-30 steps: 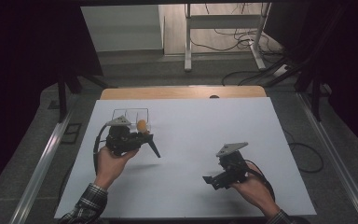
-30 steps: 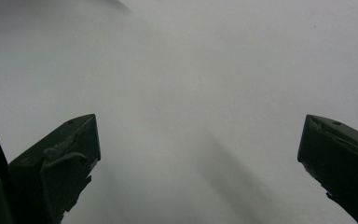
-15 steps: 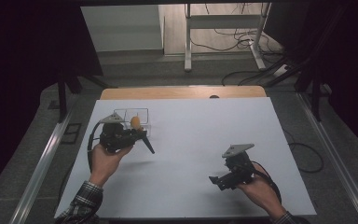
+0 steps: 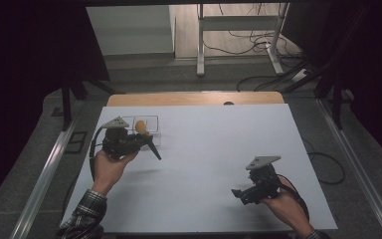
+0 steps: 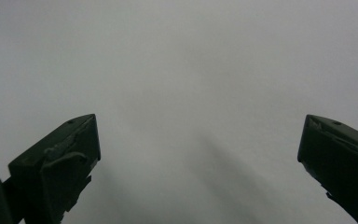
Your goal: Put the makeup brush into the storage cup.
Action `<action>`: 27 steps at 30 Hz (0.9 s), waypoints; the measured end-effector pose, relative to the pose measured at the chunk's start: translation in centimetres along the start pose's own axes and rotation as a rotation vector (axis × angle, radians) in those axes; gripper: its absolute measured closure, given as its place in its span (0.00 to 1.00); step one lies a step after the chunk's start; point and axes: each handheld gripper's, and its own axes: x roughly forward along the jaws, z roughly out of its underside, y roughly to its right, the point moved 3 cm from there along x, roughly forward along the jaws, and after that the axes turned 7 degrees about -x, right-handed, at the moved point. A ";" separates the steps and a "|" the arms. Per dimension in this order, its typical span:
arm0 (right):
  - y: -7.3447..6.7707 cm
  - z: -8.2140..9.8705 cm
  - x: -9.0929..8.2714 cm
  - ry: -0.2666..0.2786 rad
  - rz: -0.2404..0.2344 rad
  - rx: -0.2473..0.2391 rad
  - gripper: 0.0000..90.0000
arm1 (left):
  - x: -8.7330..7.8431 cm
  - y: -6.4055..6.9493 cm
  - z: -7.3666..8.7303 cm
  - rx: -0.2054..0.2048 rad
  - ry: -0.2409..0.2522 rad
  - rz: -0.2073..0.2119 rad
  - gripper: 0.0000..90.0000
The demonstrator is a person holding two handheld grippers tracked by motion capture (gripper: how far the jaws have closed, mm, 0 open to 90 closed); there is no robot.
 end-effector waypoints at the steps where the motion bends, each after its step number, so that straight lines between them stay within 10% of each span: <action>1: 0.1 0.2 -0.1 -0.003 0.001 0.003 0.00 | 0.0 -0.1 0.0 0.001 0.000 -0.002 0.80; 27: 2.2 4.2 -2.4 -0.034 0.064 0.099 0.00 | -1.3 -1.6 -1.9 0.003 0.028 -0.042 0.80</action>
